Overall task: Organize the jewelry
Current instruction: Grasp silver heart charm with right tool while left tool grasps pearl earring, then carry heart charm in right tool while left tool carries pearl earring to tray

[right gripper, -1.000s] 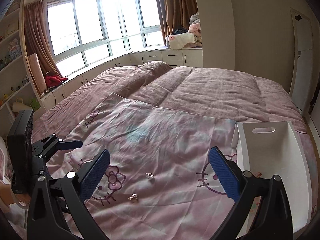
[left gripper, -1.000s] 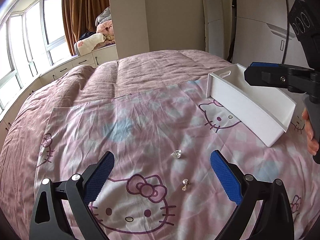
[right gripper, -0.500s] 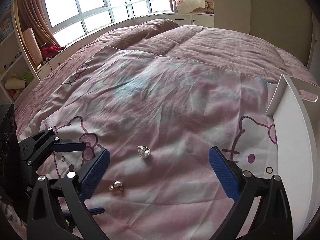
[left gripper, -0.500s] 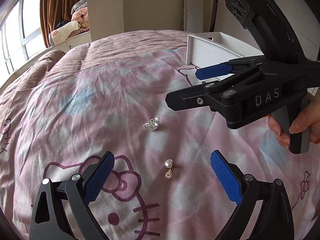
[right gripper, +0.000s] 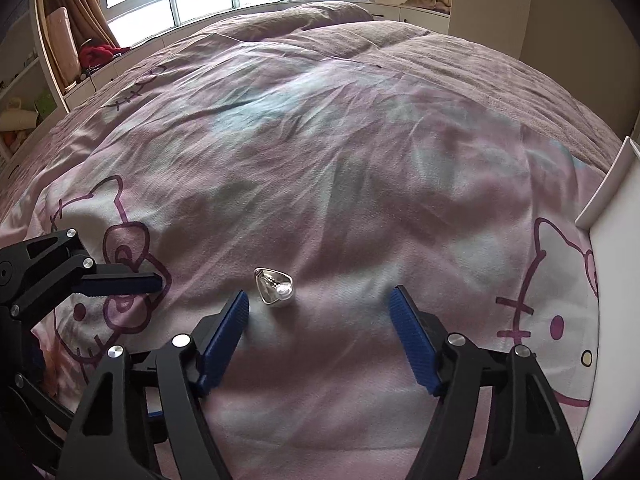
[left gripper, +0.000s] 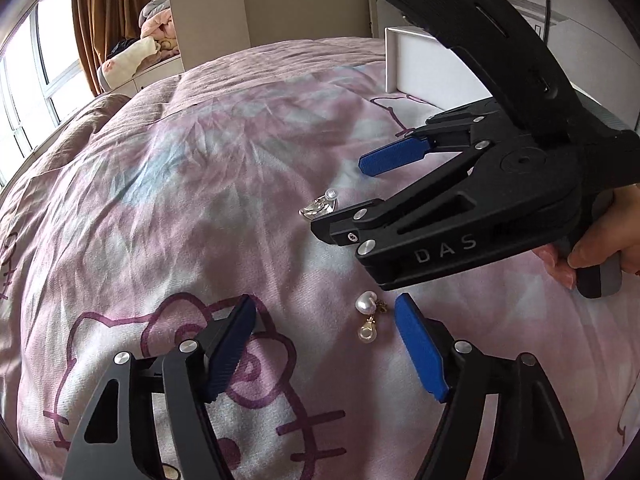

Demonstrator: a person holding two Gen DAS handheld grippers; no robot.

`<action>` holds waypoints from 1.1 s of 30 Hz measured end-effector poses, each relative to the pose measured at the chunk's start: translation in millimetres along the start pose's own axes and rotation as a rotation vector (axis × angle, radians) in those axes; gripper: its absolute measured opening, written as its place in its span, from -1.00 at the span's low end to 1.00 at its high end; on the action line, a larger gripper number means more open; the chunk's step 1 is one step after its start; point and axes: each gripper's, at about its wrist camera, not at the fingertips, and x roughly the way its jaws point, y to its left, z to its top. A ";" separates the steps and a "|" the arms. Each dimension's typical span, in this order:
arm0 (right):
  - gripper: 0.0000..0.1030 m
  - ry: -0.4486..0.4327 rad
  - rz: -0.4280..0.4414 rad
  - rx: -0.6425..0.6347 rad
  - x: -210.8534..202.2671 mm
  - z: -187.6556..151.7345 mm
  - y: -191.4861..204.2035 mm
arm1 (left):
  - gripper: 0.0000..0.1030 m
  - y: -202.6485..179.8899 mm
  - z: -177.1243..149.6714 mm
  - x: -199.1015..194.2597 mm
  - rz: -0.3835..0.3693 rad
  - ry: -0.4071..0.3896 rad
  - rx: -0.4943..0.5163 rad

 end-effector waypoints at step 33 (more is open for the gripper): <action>-0.63 -0.213 -0.073 0.055 -125.1 16.4 -19.9 | -0.66 22.0 45.2 -90.8 0.080 -0.159 -0.091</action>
